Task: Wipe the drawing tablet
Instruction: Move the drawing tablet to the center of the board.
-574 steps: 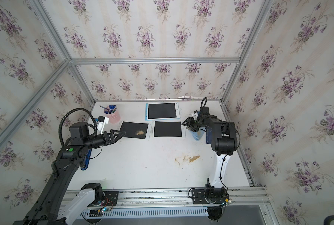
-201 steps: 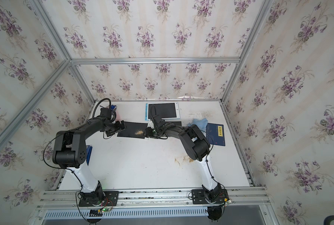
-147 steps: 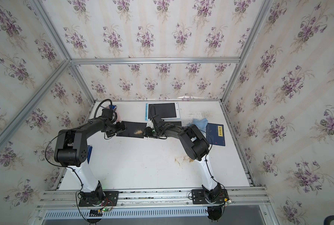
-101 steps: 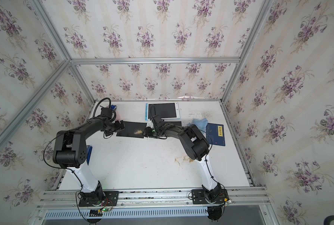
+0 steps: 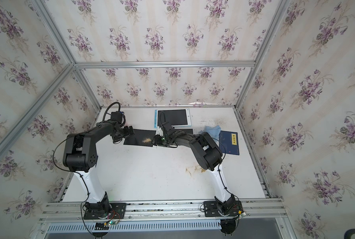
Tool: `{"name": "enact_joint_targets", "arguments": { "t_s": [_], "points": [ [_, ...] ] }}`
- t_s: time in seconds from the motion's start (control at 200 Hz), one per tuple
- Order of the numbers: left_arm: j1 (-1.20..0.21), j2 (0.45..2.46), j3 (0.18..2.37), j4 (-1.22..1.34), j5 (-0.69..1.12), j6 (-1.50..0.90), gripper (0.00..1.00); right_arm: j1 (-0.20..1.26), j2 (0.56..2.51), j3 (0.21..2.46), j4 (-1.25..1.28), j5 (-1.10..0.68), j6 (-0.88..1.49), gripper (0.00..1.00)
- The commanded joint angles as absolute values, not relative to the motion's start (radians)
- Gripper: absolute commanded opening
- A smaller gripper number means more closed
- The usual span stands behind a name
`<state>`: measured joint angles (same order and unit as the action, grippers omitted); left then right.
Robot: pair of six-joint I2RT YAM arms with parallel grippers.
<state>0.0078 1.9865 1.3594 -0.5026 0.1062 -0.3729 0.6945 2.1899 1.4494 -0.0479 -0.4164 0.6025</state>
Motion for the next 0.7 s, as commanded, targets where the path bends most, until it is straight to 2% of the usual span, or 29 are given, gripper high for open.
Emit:
{"name": "enact_joint_targets", "arguments": {
  "t_s": [0.0,0.694],
  "points": [
    [0.005,2.013,1.383,-0.589,0.084,-0.415,1.0,0.696,2.207,1.447,-0.128,-0.409,0.608,0.55],
    [-0.053,1.886,1.162,-0.524,0.158,-0.463,1.0,0.736,2.203,1.441,-0.138,-0.445,0.576,0.54]
  ]
}}
